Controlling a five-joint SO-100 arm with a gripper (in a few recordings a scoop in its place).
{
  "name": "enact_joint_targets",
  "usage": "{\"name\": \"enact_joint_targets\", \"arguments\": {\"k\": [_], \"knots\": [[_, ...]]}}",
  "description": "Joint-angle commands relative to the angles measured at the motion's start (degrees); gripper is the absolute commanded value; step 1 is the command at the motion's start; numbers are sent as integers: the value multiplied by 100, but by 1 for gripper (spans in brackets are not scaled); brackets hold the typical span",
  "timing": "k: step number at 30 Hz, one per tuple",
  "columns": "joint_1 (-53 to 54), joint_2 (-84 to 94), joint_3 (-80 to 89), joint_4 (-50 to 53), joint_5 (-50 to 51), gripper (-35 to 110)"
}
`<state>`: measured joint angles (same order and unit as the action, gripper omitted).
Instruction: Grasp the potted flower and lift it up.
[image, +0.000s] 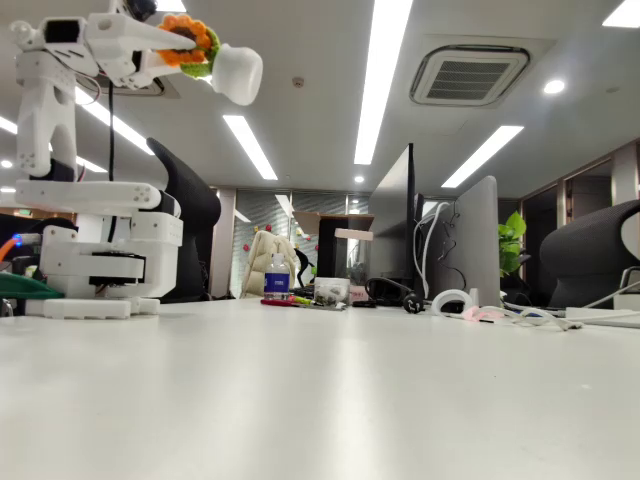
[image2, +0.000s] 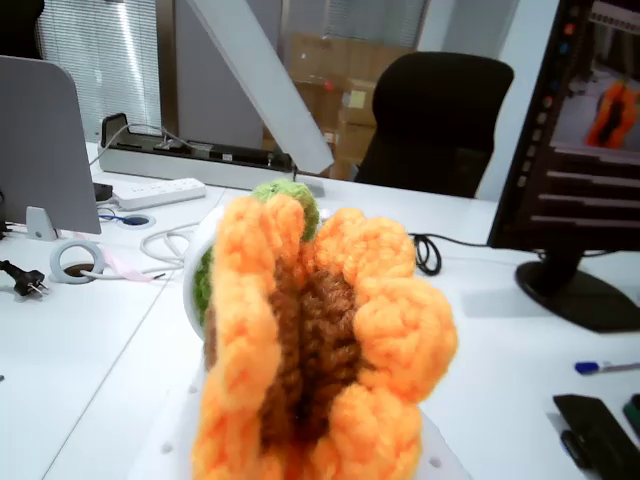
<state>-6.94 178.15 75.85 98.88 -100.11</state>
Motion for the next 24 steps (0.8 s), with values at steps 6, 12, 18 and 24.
{"name": "enact_joint_targets", "arguments": {"k": [6, 12, 18, 24], "knots": [[26, 53, -413, 308, -114, 0], [97, 44, -457, 272, -176, 0], [229, 44, -466, 290, -255, 0], [413, 18, -510, 431, -246, 0]]}}
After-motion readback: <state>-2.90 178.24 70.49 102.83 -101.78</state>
